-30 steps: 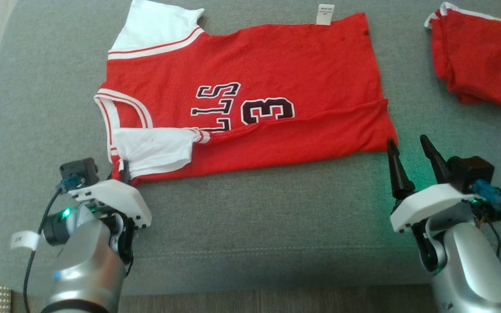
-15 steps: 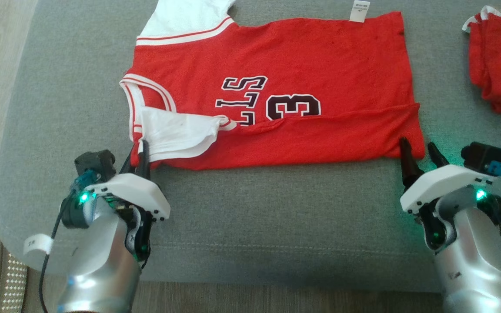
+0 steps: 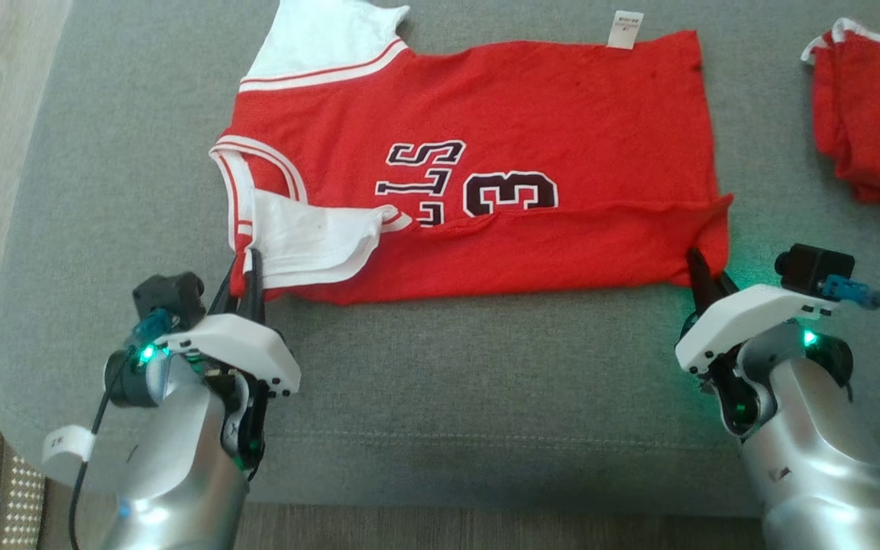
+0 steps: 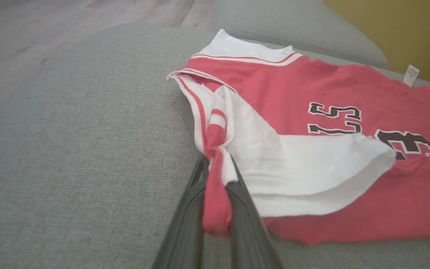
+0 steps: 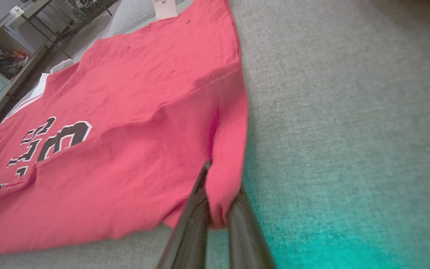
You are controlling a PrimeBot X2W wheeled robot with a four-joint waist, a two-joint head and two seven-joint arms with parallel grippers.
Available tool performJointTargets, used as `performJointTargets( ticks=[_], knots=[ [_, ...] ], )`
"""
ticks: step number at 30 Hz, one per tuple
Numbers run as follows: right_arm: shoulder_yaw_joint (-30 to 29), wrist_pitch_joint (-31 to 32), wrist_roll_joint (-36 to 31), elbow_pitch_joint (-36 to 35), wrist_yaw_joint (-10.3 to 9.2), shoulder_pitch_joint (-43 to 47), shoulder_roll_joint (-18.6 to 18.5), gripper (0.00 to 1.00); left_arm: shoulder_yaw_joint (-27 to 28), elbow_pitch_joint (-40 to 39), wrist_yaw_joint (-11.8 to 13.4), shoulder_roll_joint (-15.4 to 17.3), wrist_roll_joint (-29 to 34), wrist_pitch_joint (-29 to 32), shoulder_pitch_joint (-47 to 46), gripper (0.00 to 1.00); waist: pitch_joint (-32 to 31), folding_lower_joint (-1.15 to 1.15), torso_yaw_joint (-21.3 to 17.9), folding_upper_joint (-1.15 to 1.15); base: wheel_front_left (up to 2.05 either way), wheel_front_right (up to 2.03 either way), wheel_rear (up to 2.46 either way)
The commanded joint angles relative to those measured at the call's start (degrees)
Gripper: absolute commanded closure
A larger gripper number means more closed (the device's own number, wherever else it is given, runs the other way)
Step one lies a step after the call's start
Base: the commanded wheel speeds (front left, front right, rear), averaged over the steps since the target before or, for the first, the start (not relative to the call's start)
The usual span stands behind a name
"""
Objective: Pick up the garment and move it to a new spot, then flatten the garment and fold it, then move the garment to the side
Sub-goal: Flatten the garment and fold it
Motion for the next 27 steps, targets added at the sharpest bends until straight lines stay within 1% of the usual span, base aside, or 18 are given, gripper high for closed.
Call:
performJointTargets(
  ticks=[1, 9, 14, 17, 23, 27],
  knots=[
    [1.52, -0.27, -0.20, -0.85, -0.01, -0.09, 0.03, 1.00, 2.05, -1.83, 0.12, 1.46, 0.47, -0.30, -0.21, 1.00, -0.54, 0.00, -0.29, 0.00, 0.00, 0.00, 0.00],
    [1.97, 1.75, 1.35, -2.75, -0.01, 2.63, -1.74, 1.00, 3.88, -2.78, -0.35, 2.05, 1.90, -0.30, 3.05, 1.00, -4.36, 0.00, -1.25, 0.00, 0.00, 0.00, 0.00],
    [1.62, 4.75, 1.79, -5.04, -0.01, 5.71, -2.69, 1.00, 4.67, -3.00, -0.87, 2.34, 2.54, -0.30, 5.27, 1.00, -7.01, 0.00, -1.61, 0.00, 0.00, 0.00, 0.00],
    [1.42, 7.36, 1.52, -6.70, -0.01, 8.13, -3.03, 1.00, 4.21, -2.10, -1.65, 2.40, 3.14, -0.30, 6.86, 1.00, -8.55, 0.00, -1.88, 0.00, 0.00, 0.00, 0.00],
    [0.38, 12.24, 0.58, -11.26, -0.01, 13.87, -2.70, 1.00, 2.89, 0.54, -3.20, 2.56, 3.97, -0.30, 9.47, 1.00, -10.81, 0.00, -2.36, 0.00, 0.00, 0.00, 0.00],
    [-1.23, 14.25, -0.15, -14.82, -0.01, 16.79, -1.93, 1.00, 2.34, 1.33, -3.46, 2.37, 4.16, -0.30, 10.45, 1.00, -11.24, 0.00, -2.55, 0.00, 0.00, 0.00, 0.00]
  ],
)
